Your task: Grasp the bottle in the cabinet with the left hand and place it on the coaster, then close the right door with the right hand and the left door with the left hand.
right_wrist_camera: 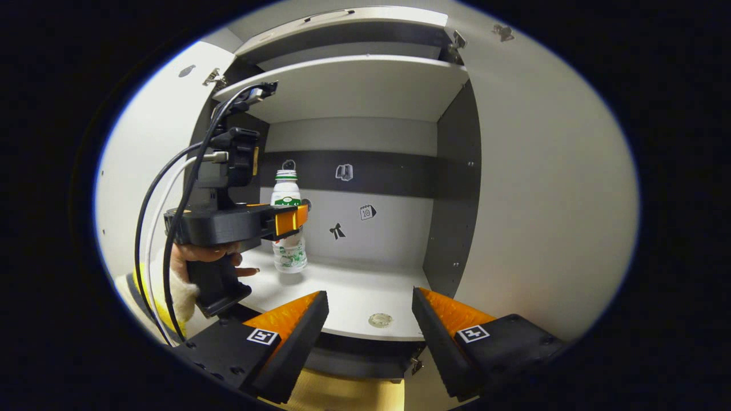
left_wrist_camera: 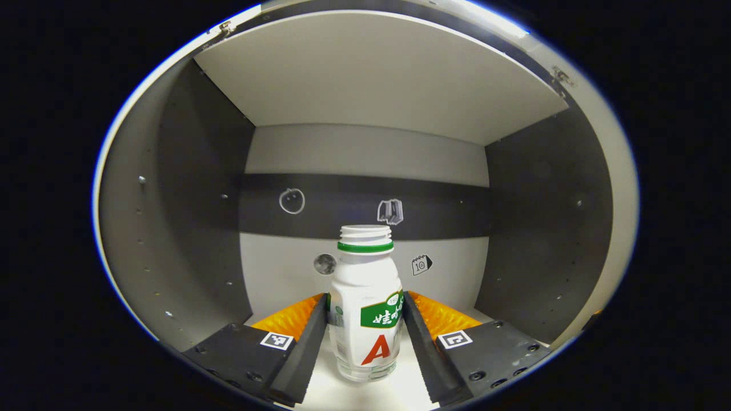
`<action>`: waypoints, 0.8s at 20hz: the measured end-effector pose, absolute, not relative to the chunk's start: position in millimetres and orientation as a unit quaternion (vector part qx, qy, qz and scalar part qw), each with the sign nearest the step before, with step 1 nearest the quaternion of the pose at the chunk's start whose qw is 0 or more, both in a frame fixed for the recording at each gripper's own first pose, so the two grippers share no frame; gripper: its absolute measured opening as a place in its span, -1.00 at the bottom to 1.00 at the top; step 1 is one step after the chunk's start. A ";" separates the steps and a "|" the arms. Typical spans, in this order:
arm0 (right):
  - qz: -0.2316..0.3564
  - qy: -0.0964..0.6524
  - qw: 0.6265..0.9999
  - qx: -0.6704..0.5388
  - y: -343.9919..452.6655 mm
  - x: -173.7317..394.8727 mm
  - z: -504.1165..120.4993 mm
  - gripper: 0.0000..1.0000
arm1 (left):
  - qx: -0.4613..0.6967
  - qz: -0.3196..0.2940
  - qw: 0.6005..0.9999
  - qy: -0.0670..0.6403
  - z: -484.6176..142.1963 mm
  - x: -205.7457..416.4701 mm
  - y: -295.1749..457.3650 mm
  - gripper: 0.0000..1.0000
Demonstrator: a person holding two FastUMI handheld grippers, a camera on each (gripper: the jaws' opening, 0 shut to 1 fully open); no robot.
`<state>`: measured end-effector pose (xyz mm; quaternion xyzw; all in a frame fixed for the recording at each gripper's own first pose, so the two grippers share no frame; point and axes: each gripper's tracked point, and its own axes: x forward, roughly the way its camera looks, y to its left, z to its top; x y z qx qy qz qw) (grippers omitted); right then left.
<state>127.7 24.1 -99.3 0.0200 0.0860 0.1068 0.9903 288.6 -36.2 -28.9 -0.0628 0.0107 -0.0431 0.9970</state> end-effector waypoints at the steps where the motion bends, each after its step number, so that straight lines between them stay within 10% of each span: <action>1: 0.113 0.079 0.990 0.020 25.6 118.8 -92.3 0.95 | -0.055 -0.036 0.998 0.005 -22.9 273.5 -30.3 0.54; 8: 0.150 0.047 0.987 0.028 29.3 64.0 -62.8 1.00 | 0.003 0.001 1.000 -0.002 -9.6 172.4 -24.8 0.53; 16: 0.052 0.051 0.997 0.008 -21.3 -20.4 -52.1 0.94 | -0.013 -0.038 0.999 0.005 -12.3 67.3 -32.9 0.53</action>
